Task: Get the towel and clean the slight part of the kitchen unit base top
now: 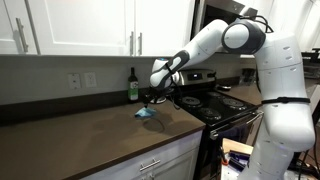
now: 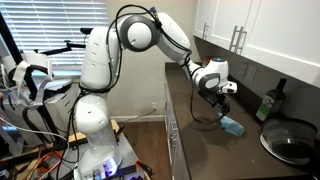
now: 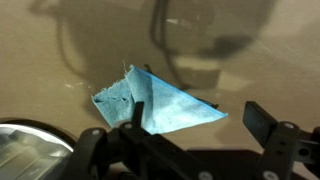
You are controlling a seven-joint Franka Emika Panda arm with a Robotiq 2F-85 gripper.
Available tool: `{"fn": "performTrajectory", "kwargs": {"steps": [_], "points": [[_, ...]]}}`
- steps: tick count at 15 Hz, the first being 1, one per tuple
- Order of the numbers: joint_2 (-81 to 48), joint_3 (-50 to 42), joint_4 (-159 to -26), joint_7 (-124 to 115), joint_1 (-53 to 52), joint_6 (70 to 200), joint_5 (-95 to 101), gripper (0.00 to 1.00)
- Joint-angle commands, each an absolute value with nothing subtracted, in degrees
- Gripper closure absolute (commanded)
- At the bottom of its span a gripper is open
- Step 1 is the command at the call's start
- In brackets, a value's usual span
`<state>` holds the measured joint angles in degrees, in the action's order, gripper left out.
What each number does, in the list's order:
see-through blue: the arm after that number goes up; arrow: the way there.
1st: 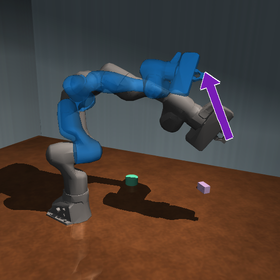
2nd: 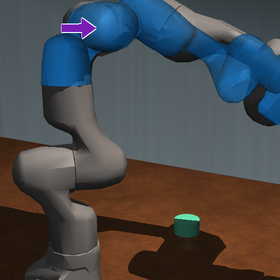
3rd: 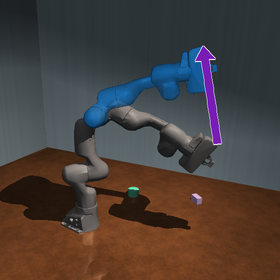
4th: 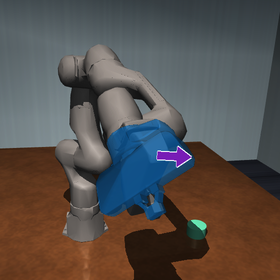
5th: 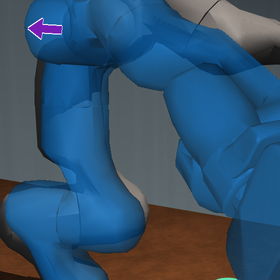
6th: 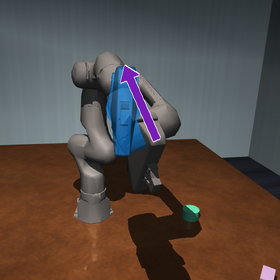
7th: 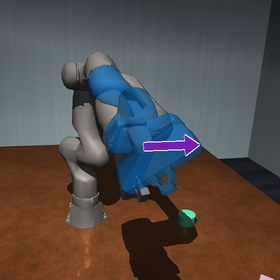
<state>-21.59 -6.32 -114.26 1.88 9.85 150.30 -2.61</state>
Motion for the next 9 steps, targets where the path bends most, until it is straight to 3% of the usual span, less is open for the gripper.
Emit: {"fn": "performTrajectory", "kwargs": {"steps": [1, 5, 9], "points": [[-26.6, -5.3, -106.4, 3.9, 11.6, 145.8, -4.8, 0.00], [-30.5, -6.6, -101.1, 2.2, 11.5, 145.0, -3.0, 0.00], [-28.9, -6.5, -104.2, 1.9, 11.0, 146.7, -2.9, 0.00]]}}
